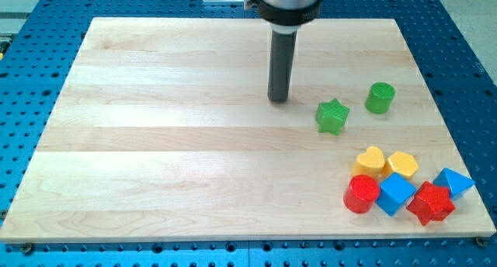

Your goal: Move the green star below the green circle

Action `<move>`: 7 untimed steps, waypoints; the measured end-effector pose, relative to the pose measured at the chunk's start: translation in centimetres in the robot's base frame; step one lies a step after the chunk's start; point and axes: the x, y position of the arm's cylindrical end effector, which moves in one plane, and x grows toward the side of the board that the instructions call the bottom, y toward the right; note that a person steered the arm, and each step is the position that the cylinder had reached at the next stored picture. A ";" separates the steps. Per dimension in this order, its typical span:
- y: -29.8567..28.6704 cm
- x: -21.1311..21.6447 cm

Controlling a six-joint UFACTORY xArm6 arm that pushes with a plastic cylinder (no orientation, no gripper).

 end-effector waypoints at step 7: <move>4.1 4.8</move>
